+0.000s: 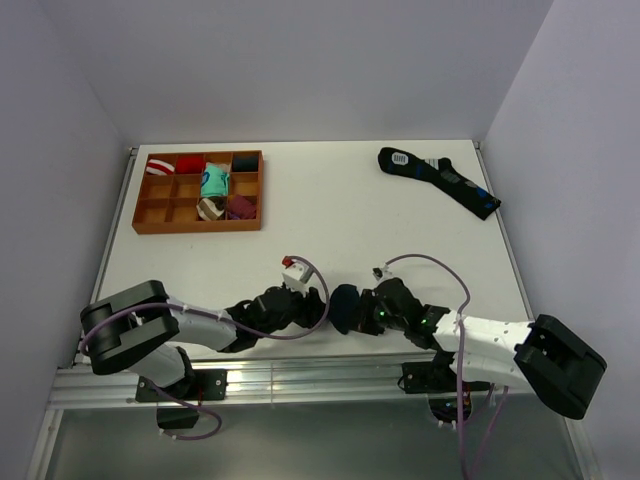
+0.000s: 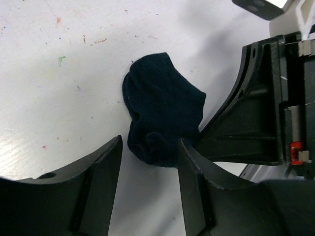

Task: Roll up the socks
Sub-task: Roll the sock at the center of the board.

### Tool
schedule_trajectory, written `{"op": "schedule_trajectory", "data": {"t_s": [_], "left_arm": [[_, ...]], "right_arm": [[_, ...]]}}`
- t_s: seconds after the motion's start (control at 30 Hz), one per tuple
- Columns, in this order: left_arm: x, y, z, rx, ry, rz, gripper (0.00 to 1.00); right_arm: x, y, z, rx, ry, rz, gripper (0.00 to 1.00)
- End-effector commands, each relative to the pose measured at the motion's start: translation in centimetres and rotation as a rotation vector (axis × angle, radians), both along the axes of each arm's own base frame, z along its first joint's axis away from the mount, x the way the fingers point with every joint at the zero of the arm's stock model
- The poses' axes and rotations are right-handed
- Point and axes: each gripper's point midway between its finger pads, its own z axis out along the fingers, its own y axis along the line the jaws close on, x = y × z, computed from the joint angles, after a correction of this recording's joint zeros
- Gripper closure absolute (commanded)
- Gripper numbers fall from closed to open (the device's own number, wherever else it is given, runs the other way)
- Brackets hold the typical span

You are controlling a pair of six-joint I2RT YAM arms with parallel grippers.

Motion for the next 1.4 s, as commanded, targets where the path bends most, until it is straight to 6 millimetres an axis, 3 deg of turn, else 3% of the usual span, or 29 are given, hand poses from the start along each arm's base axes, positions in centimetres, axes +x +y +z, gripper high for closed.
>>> {"op": "schedule_trajectory", "data": {"t_s": [0.0,0.73,1.13,1.23,1.37], "left_arm": [[0.3,-0.6,0.4,-0.015,-0.040,-0.007,0.47],[2.1,-0.8,-2.4,0.140,0.001,0.072,0.52],[2.2,-0.3,-4.0,0.299,0.064,0.098,0.82],[2.1,0.1,-4.2,0.364,0.076,0.114,0.87],[1.7,1.1,-4.6,0.463,0.092,0.129,0.90]], "right_arm": [[-1.6,-2.3,-2.8,-0.132,0.082,0.013,0.85],[-1.8,-2.6,-3.5,-0.161,0.112,0.017,0.85],[-1.0,-3.2,-3.4,-0.197,0.082,-0.017,0.84],[-0.1,-3.2,-2.9,-0.203,0.040,-0.040,0.76],[0.8,-3.5,-1.8,-0.208,-0.028,-0.064,0.58]]}}
